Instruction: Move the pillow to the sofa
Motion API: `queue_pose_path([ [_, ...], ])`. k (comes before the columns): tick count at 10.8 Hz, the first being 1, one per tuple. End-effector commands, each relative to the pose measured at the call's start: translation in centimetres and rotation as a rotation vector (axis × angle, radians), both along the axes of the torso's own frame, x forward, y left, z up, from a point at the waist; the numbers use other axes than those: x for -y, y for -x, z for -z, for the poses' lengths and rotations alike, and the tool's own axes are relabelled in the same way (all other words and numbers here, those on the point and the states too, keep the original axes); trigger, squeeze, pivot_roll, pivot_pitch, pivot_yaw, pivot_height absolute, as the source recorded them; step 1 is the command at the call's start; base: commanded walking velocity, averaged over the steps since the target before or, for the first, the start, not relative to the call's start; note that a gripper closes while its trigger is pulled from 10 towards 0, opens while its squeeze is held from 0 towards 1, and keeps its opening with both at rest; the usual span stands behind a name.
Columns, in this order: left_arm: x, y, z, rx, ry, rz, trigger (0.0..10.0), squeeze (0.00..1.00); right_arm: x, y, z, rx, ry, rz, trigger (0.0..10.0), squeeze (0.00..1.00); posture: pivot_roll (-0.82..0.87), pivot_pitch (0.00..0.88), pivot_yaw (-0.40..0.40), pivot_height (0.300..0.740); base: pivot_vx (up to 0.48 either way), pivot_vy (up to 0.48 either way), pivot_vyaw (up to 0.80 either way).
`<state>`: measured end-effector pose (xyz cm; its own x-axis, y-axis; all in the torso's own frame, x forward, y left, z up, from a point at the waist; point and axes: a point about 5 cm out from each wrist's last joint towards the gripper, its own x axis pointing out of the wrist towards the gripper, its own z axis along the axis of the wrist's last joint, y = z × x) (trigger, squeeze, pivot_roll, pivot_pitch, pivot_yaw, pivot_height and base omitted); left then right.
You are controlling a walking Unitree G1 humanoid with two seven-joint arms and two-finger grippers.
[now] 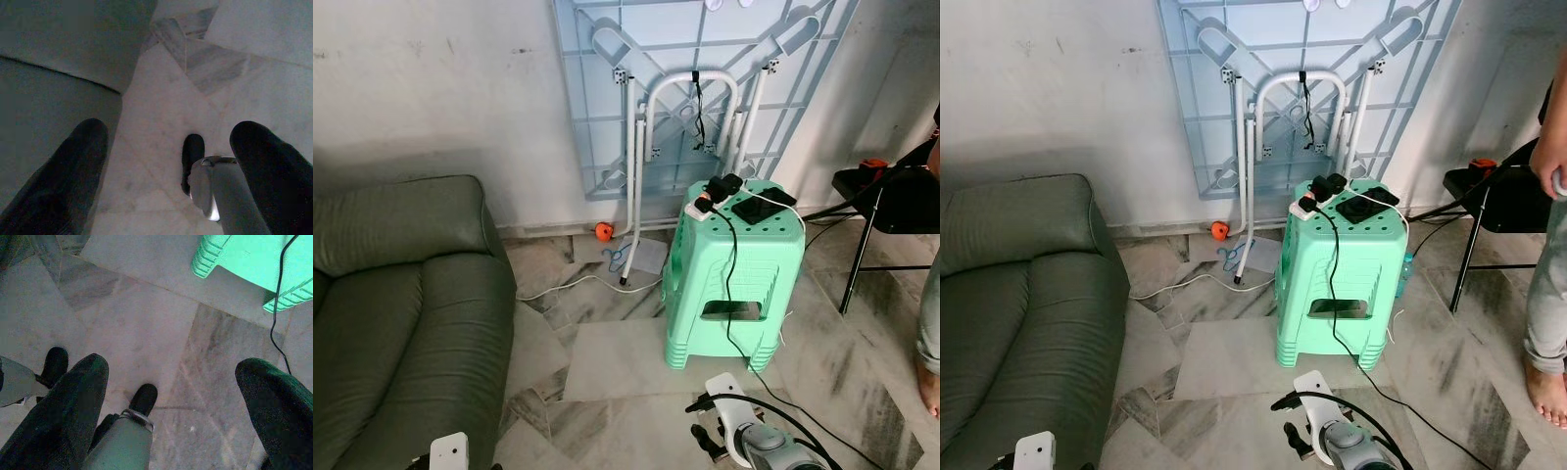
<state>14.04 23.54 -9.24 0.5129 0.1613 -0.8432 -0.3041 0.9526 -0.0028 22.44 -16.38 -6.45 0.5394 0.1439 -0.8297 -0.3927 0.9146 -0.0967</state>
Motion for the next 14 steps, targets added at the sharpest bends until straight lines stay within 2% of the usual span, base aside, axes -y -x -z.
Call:
queue_pose_path([
  [1,-0.4,0.2,0.0,-0.01,-0.007,-0.012,10.0,0.0,0.0,0.3,0.2,-0.016,-0.007,0.004,10.0,0.0,-0.08,0.0,0.063,0.74,0.0,0.0,0.0],
  [4,-0.4,0.3,0.0,-0.013,-0.004,-0.016,10.0,0.0,-0.7,-0.1,0.0,0.023,0.016,-0.016,10.0,0.0,-0.08,0.0,0.065,0.74,0.0,0.0,0.0],
  [5,-0.4,0.1,0.0,-0.01,-0.004,-0.012,10.0,0.0,-1.2,-0.2,0.0,0.031,-0.022,0.025,10.0,0.0,-0.08,0.0,0.064,0.74,0.0,0.0,0.0],
  [6,-0.4,0.1,0.0,-0.011,-0.003,-0.012,10.0,0.0,-1.3,-0.5,-0.2,0.078,0.046,-0.016,10.0,0.0,-0.08,0.0,0.063,0.74,0.0,0.0,0.0],
  [7,-0.4,0.1,0.0,-0.009,-0.002,-0.015,10.0,0.0,-1.1,-0.1,0.1,0.033,0.085,-0.017,10.0,0.0,-0.08,0.0,0.062,0.74,0.0,0.0,0.0],
  [8,-0.4,0.2,0.0,-0.01,-0.001,-0.018,10.0,0.0,-1.3,-0.1,0.1,0.037,0.044,-0.007,10.0,0.0,-0.08,0.0,0.063,0.74,0.0,0.0,0.0],
  [9,-0.4,0.1,0.0,-0.009,0.0,-0.019,10.0,0.0,-1.2,-0.1,0.0,0.046,0.057,-0.023,10.0,0.0,-0.08,0.0,0.064,0.74,0.0,0.0,0.0],
  [12,-0.5,0.1,-0.1,-0.01,-0.002,-0.015,10.0,0.0,1.0,-0.2,-0.2,0.041,0.094,-0.041,10.0,0.0,-0.08,0.0,0.061,0.74,0.0,0.0,0.0],
  [14,-0.5,0.0,-0.1,-0.007,-0.002,-0.019,10.0,0.0,1.0,-0.1,-0.1,0.033,0.092,-0.053,10.0,0.0,-0.08,0.0,0.061,0.74,0.0,0.0,0.8],
])
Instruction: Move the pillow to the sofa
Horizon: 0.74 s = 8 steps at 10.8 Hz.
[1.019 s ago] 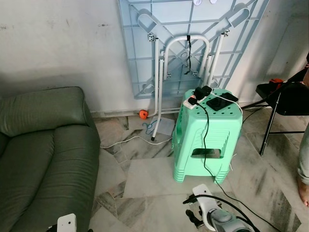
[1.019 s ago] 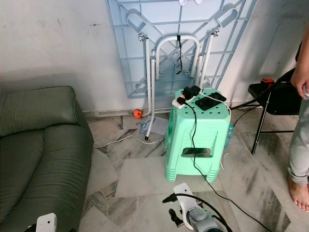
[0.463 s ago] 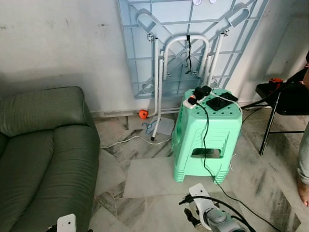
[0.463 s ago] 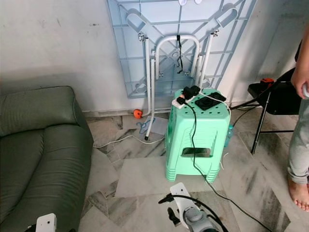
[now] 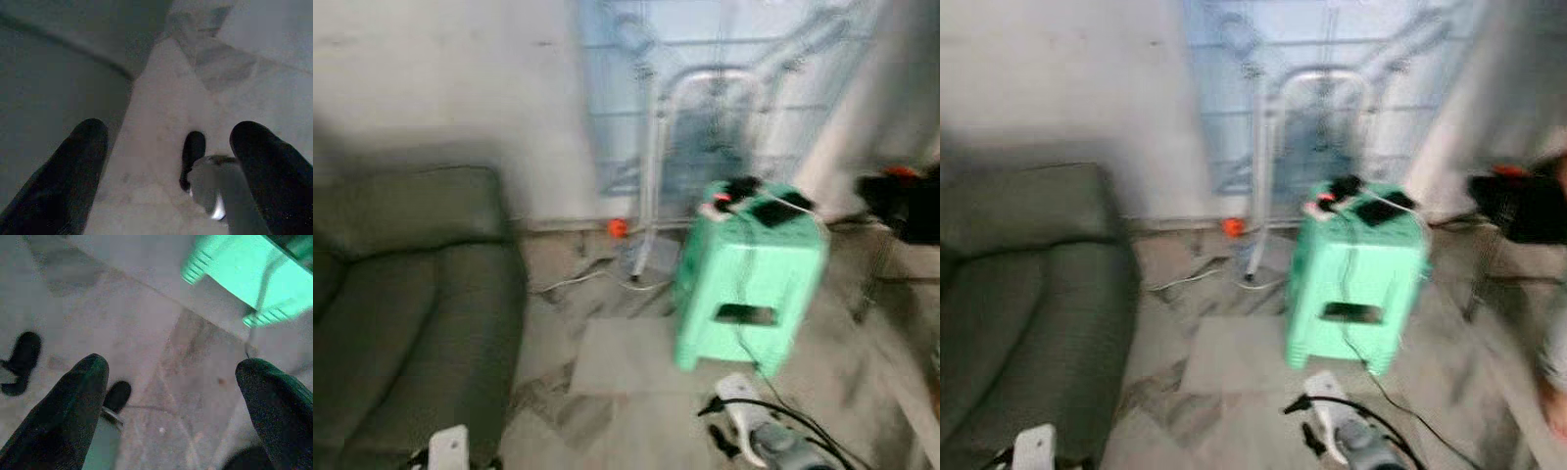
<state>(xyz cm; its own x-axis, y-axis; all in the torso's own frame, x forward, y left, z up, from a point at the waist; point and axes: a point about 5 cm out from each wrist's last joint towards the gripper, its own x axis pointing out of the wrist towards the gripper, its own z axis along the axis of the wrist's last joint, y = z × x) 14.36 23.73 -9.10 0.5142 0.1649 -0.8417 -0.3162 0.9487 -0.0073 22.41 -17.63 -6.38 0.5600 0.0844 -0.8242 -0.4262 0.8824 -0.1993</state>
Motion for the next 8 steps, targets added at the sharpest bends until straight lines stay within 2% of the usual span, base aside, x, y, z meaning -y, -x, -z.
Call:
queue_pose_path([
  [1,-0.3,0.3,0.0,-0.011,-0.007,-0.005,10.0,0.0,-0.8,0.2,0.2,-0.002,-0.005,-0.024,10.0,0.0,-0.08,0.0,0.061,0.74,0.0,0.0,0.8],
  [4,-0.3,0.3,0.0,-0.015,-0.012,0.008,10.0,0.0,-3.6,0.7,0.6,-0.009,-0.015,-0.072,10.0,0.0,-0.08,0.0,0.063,0.74,0.0,0.0,0.8],
  [6,-0.4,0.3,0.0,-0.018,-0.016,0.016,10.0,0.0,-4.8,0.9,0.7,-0.008,-0.017,-0.096,10.0,0.0,-0.07,0.0,0.063,0.74,0.0,0.0,0.8],
  [8,-0.4,0.3,0.0,-0.02,-0.018,0.02,10.0,0.0,-5.1,1.1,0.8,-0.01,-0.015,-0.107,10.0,0.0,-0.07,0.0,0.064,0.74,0.0,0.0,0.8],
])
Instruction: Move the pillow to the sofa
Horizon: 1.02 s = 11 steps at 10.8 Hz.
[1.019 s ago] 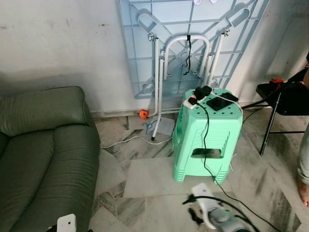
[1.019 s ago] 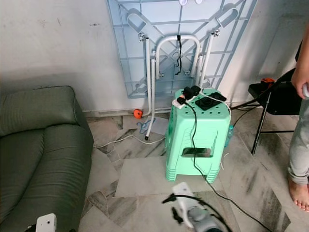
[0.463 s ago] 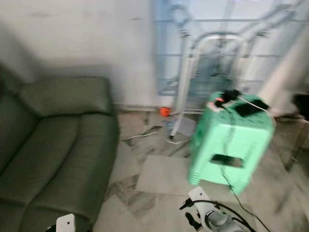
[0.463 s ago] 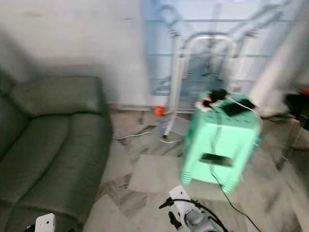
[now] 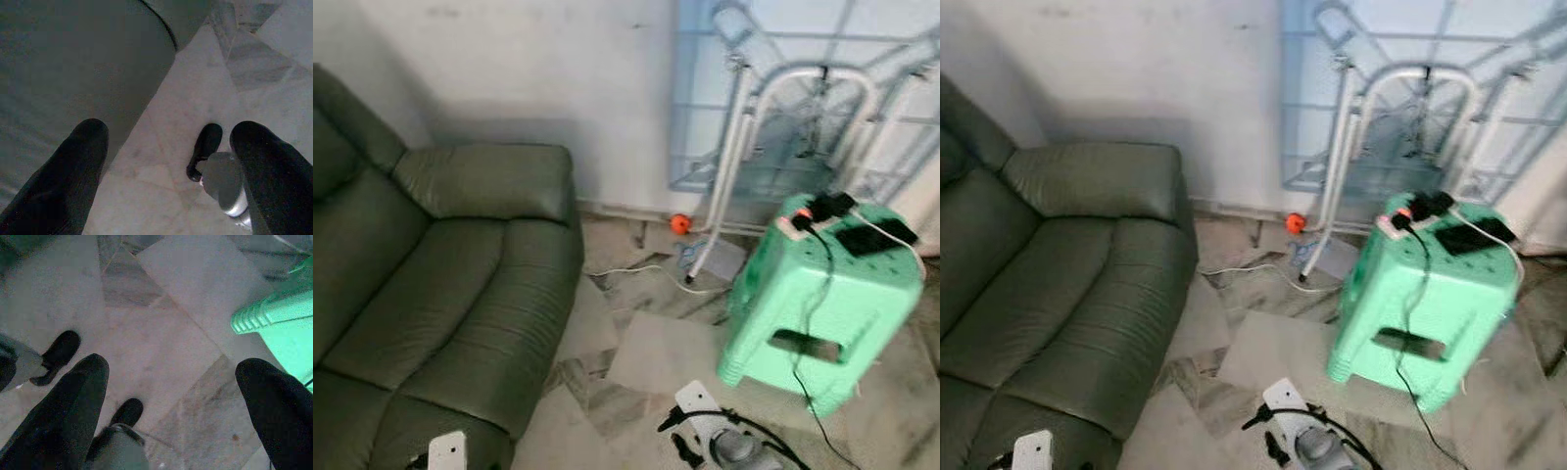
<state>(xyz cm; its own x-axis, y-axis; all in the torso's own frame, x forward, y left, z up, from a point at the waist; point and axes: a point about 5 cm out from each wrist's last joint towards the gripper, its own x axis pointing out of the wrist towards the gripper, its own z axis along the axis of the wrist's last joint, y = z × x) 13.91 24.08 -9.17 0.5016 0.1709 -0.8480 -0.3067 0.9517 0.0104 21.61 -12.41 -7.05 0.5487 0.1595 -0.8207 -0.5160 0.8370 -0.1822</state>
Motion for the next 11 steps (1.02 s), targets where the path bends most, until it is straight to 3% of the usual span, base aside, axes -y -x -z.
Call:
queue_pose_path([
  [1,-0.1,-0.1,-0.1,-0.003,-0.007,0.013,10.0,0.0,-0.2,0.4,0.2,-0.012,0.003,-0.006,10.0,0.0,-0.07,0.0,0.064,0.74,0.0,0.0,0.8],
  [3,-0.2,-0.2,-0.1,0.007,-0.009,-0.004,10.0,0.0,-1.6,0.5,0.2,-0.01,-0.009,-0.017,10.0,0.0,-0.08,0.0,0.066,0.74,0.0,0.0,0.8],
  [6,-1.5,0.5,-0.2,0.015,-0.013,-0.133,10.0,0.0,-3.2,0.6,0.1,-0.009,-0.021,-0.03,10.0,0.0,-0.08,0.0,0.058,0.74,0.0,0.0,0.8],
  [11,-1.4,-0.1,-0.4,0.036,-0.021,-0.104,10.0,0.0,-2.1,0.4,0.1,-0.009,-0.011,-0.019,10.0,0.0,-0.08,0.0,0.057,0.74,0.0,0.0,0.8],
])
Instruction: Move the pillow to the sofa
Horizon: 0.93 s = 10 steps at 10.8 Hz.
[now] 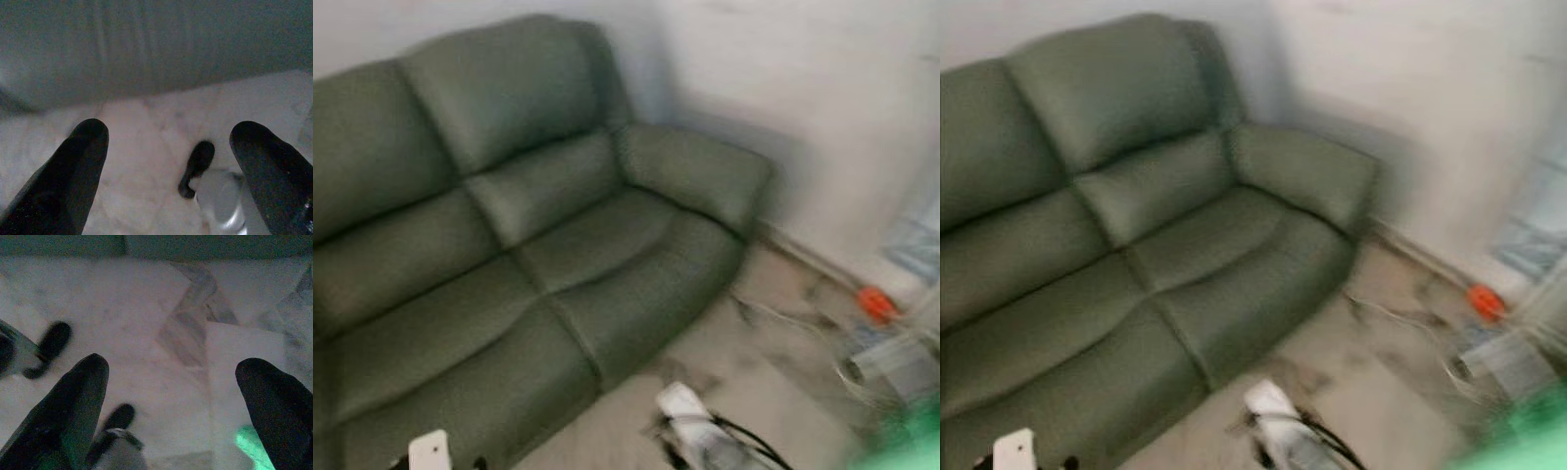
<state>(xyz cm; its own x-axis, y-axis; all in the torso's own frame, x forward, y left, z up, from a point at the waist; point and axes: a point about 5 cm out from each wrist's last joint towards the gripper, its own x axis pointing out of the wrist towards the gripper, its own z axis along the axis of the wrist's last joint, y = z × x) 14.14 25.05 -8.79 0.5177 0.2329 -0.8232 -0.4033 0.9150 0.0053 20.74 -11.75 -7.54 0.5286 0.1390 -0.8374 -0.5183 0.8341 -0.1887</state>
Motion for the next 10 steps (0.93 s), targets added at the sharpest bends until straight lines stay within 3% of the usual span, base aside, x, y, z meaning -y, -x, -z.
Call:
queue_pose_path([
  [1,-0.7,0.3,0.0,-0.041,-0.052,0.012,10.0,0.0,-1.4,-0.5,-0.4,0.016,-0.032,-0.021,10.0,0.0,-0.08,0.0,0.057,0.74,0.0,0.0,0.8],
  [3,-1.0,0.7,0.0,-0.075,-0.082,0.008,10.0,0.0,-1.3,-0.5,-0.4,0.016,-0.03,-0.021,10.0,0.0,-0.08,0.0,0.058,0.74,0.0,0.0,0.8],
  [5,-1.5,1.1,0.0,-0.113,-0.173,0.038,10.0,0.0,-1.3,-0.5,-0.4,0.014,-0.03,-0.023,10.0,0.0,-0.08,0.001,0.056,0.74,0.0,0.0,0.8],
  [8,0.1,0.8,0.4,-0.11,-0.134,0.104,10.0,0.0,-1.2,-0.5,-0.4,0.013,-0.031,-0.018,10.0,0.0,-0.08,0.0,0.055,0.74,0.0,0.0,0.8],
  [10,0.5,0.6,0.4,-0.114,-0.153,0.163,10.0,0.0,-1.1,-0.4,-0.3,0.008,-0.032,-0.014,10.0,0.0,-0.08,0.0,0.056,0.74,0.0,0.0,0.8],
])
